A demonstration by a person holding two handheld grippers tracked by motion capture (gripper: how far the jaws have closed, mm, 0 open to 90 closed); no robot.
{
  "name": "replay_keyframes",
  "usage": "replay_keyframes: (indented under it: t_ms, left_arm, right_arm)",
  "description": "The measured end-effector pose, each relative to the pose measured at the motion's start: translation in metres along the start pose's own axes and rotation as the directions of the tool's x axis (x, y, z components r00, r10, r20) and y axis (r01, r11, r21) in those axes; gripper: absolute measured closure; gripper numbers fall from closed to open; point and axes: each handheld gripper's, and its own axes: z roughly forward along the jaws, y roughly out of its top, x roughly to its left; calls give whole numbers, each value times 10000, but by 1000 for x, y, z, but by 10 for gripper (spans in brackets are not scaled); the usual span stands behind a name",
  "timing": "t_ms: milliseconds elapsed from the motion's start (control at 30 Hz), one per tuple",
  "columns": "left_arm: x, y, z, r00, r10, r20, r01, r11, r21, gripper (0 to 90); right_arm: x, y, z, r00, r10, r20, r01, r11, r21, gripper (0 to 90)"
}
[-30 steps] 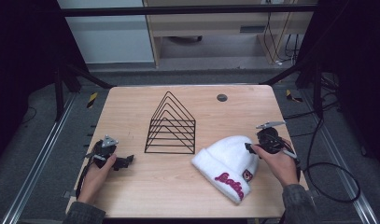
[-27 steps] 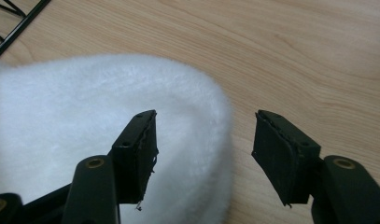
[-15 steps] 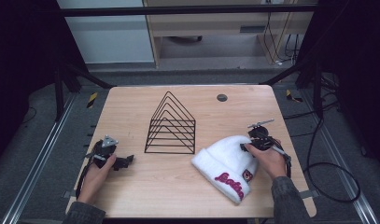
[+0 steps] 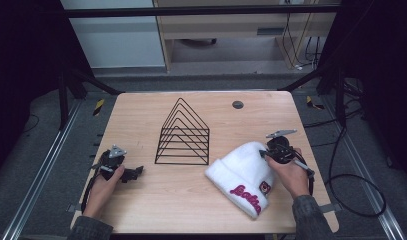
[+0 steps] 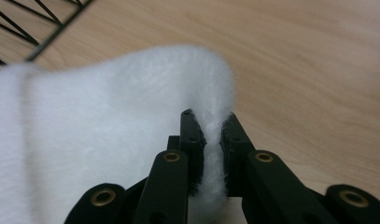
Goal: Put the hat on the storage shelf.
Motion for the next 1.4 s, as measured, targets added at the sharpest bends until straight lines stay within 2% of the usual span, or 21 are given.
replay_keyframes:
  t_ms: [100, 200, 267, 333, 400, 433, 500, 600, 667, 767, 900, 1033, 1067, 1100, 1133, 1200, 1333, 1367, 1400]
  left_arm:
    - [0, 0, 0, 10000, 1, -3, -1, 10000, 0, 0]
    - [0, 0, 0, 10000, 2, -16, -2, 10000, -2, 0]
    - [0, 0, 0, 10000, 29, -13, -29, 10000, 0, 0]
    - [-1, 0, -1, 9999, 139, 17, -139, 9999, 13, 2]
    - [-5, 3, -6, 9993, 330, -192, -331, 9994, -39, 47]
    - [-7, 4, -9, 9991, 371, -217, -375, 9992, -144, 53]
    - [-14, 10, -16, 9990, 434, -117, -439, 9978, -503, 48]
    - [-23, 22, -29, 9972, 746, 73, -736, 9926, -964, 44]
    - [-29, 30, -41, 9948, 1010, 138, -983, 9863, -1326, 40]
    - [-33, 43, -60, 9924, 1157, 418, -1060, 9766, -1869, 36]
    - [-33, 67, -84, 9867, 1537, 522, -1378, 9634, -2301, 36]
    - [-34, 89, -99, 9808, 1752, 862, -1486, 9561, -2525, 56]
    - [-34, 89, -99, 9808, 1752, 862, -1486, 9561, -2525, 72]
    - [-35, 95, -102, 9773, 1931, 876, -1665, 9547, -2467, 72]
    - [-37, 103, -106, 9730, 2118, 916, -1847, 9527, -2414, 77]
    - [-41, 111, -110, 9679, 2299, 1014, -1997, 9488, -2448, 76]
    - [-46, 126, -117, 9613, 2459, 1240, -2083, 9438, -2568, 74]
    - [-47, 131, -119, 9588, 2540, 1272, -2152, 9417, -2585, 73]
    - [-48, 133, -120, 9578, 2577, 1275, -2185, 9406, -2597, 71]
  right_arm:
    - [10, 3, -21, 9995, -324, -65, 318, 9967, -741, 828]
    - [22, 4, -42, 9989, -330, -321, 274, 9868, -1598, 830]
    - [29, 5, -51, 9980, -542, -339, 464, 9789, -1990, 832]
    - [38, 6, -63, 9959, -793, -437, 662, 9671, -2457, 833]
    - [46, 8, -72, 9925, -1141, -429, 978, 9554, -2787, 833]
    - [51, 9, -80, 9893, -1375, -480, 1167, 9459, -3027, 833]
    - [59, 12, -91, 9853, -1593, -611, 1308, 9352, -3290, 833]
    - [70, 17, -107, 9751, -2098, -719, 1696, 9143, -3679, 833]
    - [76, 22, -117, 9687, -2374, -726, 1914, 9002, -3911, 834]
    - [78, 28, -127, 9619, -2682, -525, 2237, 8832, -4123, 835]
    - [70, 41, -134, 9573, -2868, -353, 2440, 8676, -4332, 835]
    - [59, 54, -138, 9554, -2941, -274, 2482, 8497, -4652, 836]
    - [59, 54, -138, 9554, -2941, -274, 2482, 8497, -4652, 836]
    - [57, 58, -139, 9556, -2935, -267, 2473, 8478, -4691, 836]
    - [54, 68, -143, 9567, -2896, -302, 2385, 8389, -4893, 836]
    - [55, 76, -148, 9563, -2913, -254, 2393, 8294, -5048, 836]
    - [59, 97, -164, 9563, -2923, 73, 2464, 7922, -5583, 836]
    - [59, 101, -166, 9566, -2912, 112, 2464, 7877, -5646, 836]
    - [60, 107, -169, 9566, -2906, 237, 2509, 7789, -5748, 836]
